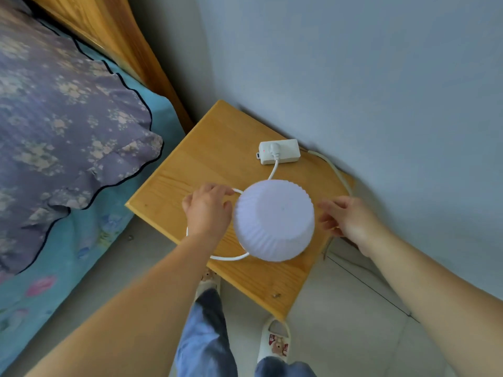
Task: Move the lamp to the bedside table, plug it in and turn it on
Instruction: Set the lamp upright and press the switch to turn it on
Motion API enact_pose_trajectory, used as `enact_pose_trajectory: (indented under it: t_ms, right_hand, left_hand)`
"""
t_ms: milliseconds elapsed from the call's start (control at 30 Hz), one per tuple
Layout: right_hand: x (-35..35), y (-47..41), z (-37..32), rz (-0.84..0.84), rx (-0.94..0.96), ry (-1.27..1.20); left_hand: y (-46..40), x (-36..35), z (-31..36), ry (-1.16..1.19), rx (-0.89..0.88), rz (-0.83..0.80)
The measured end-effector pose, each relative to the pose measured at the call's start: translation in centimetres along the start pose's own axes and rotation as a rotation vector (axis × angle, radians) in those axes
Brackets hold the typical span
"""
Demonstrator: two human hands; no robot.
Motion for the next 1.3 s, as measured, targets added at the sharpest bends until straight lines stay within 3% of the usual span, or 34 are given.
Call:
enact_pose_trajectory:
  t_ms: [200,333,567,1033,1300]
  right_hand:
    - [0.6,2.2,4.0,-0.059,0.011,0.068]
    - [0.0,2.7,6.1,-0.057,0.018,0.051]
    - [-3.0,2.9,8.4,-0.031,0.091,0.058]
    - [-6.9,-0.7,9.3,0.298,0.439,0.125]
    - [-6.9,-5.1,9.4,0.211,0.749,0.197]
  left_hand:
    - [6.3,-1.9,-0.4,0.066,0.18,0.027]
    - [9.8,-3.6,-0.7,0.077,0.206,0.018]
    - [11.3,-7.1,-2.2,0.064,0.092,-0.007]
    - [9.9,-12.3,-1.9,0.061,-0.131,0.268]
    - [8.6,-14.2,-2.3,0.098,-0.198,0.461]
Point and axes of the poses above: each hand's wrist, its own y-axis away from the middle knuckle, its own x-axis out of the back of the hand, z = x × y, the point moved 2 cm from there along -y, towards the middle knuckle, and after that the axes turned 1 degree about -z, right-handed, at the moved point
